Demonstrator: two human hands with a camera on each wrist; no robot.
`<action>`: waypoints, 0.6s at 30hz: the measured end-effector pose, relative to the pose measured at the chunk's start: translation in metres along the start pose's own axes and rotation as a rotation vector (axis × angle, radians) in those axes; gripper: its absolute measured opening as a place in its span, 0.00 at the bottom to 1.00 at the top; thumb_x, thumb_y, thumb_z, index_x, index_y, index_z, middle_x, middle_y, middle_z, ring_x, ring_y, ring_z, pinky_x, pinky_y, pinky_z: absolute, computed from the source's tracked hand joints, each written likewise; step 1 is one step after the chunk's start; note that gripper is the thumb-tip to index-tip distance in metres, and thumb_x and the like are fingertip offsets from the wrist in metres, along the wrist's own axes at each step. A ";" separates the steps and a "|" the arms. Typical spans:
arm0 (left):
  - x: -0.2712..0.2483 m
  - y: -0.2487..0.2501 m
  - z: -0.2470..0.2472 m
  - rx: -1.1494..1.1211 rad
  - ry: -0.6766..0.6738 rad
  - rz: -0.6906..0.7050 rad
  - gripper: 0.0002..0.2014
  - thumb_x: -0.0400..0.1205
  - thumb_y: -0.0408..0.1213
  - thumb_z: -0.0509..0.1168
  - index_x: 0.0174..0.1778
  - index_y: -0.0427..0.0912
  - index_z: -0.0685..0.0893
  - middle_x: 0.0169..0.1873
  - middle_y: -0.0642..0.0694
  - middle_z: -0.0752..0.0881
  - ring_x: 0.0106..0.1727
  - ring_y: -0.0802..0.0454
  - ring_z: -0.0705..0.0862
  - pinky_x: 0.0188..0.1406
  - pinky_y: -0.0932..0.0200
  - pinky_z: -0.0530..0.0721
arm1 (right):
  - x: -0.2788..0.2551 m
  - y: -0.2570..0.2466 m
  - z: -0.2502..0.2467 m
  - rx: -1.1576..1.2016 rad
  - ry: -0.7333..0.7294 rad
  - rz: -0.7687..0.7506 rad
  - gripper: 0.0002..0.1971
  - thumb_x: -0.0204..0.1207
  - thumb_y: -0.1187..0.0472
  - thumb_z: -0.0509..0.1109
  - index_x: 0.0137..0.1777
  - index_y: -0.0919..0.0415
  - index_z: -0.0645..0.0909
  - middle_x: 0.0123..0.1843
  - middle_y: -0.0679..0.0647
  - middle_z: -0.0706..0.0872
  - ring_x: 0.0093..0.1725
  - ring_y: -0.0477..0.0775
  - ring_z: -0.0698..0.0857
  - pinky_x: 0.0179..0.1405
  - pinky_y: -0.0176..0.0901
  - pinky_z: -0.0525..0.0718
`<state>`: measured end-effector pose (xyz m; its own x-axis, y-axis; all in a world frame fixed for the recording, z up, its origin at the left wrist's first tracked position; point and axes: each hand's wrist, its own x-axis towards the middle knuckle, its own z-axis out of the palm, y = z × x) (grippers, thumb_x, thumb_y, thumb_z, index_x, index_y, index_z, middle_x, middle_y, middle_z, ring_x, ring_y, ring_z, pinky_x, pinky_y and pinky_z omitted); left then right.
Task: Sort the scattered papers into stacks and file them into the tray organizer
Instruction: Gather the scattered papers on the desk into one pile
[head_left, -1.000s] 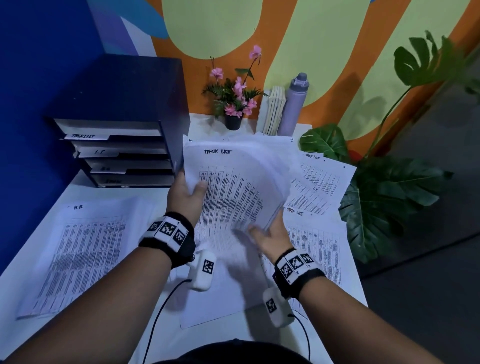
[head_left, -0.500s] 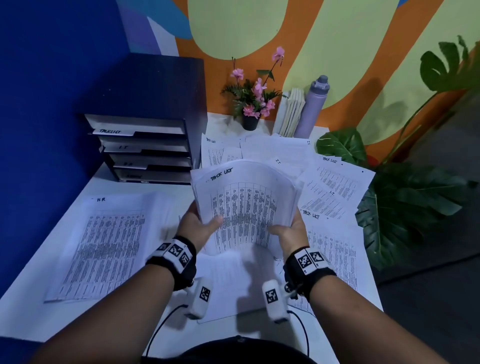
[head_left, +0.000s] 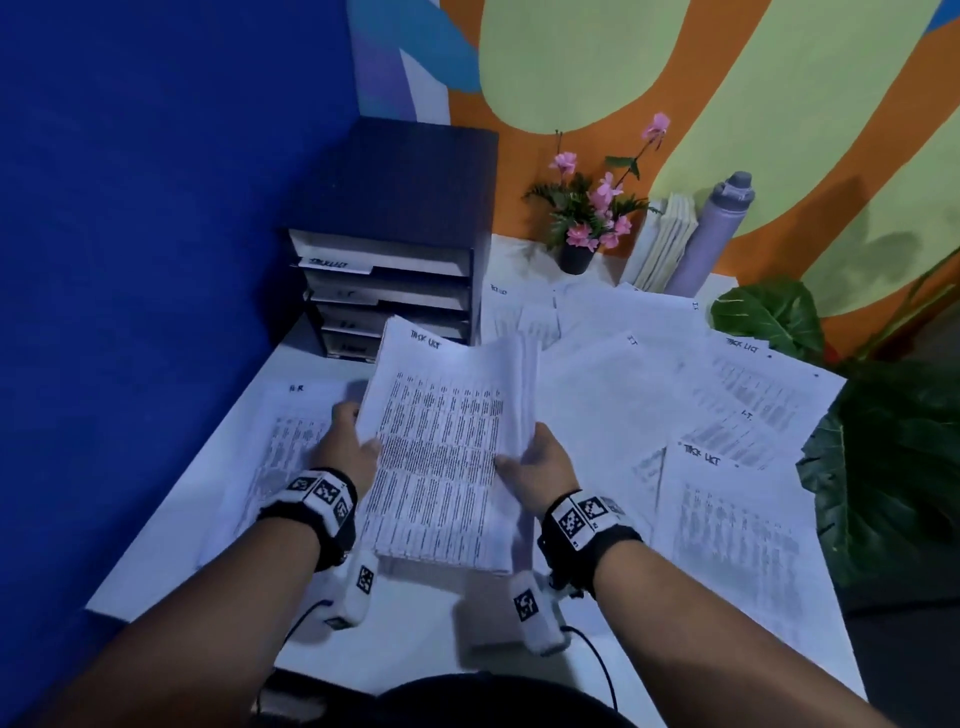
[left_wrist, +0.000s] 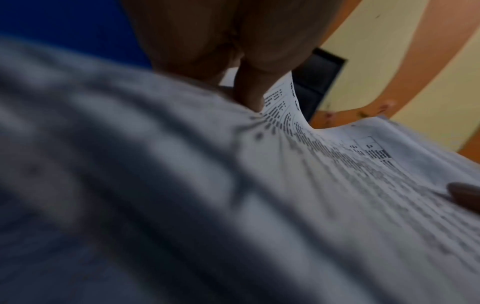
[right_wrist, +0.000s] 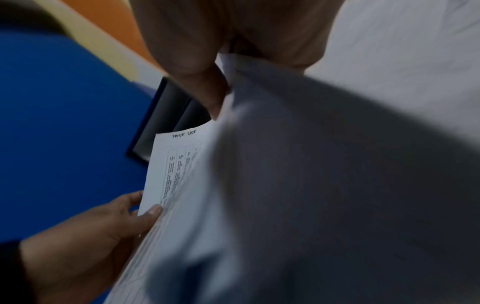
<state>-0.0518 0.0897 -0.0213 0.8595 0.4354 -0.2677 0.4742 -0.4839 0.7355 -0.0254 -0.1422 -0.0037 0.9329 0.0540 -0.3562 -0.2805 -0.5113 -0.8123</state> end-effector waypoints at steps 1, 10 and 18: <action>0.002 -0.013 -0.010 0.027 0.005 -0.025 0.21 0.84 0.32 0.62 0.71 0.46 0.65 0.50 0.43 0.81 0.43 0.43 0.81 0.38 0.56 0.78 | 0.001 -0.004 0.015 -0.082 -0.038 0.000 0.17 0.76 0.57 0.71 0.61 0.59 0.72 0.52 0.54 0.82 0.53 0.55 0.82 0.47 0.44 0.82; 0.026 -0.089 -0.082 0.159 0.070 -0.157 0.23 0.83 0.29 0.61 0.74 0.41 0.66 0.57 0.33 0.82 0.46 0.41 0.80 0.42 0.53 0.79 | 0.012 -0.029 0.124 -0.270 -0.219 -0.073 0.06 0.79 0.61 0.64 0.53 0.57 0.70 0.43 0.52 0.80 0.46 0.56 0.80 0.42 0.43 0.78; 0.050 -0.065 -0.060 0.325 -0.099 -0.039 0.39 0.84 0.41 0.63 0.84 0.49 0.45 0.84 0.49 0.41 0.85 0.47 0.43 0.82 0.41 0.50 | 0.030 -0.010 0.092 -0.306 -0.218 0.019 0.31 0.78 0.55 0.65 0.80 0.58 0.64 0.75 0.59 0.71 0.74 0.62 0.75 0.73 0.49 0.75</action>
<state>-0.0510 0.1887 -0.0448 0.8464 0.3902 -0.3624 0.5292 -0.6923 0.4906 -0.0152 -0.0567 -0.0493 0.8487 0.2066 -0.4869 -0.1861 -0.7450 -0.6405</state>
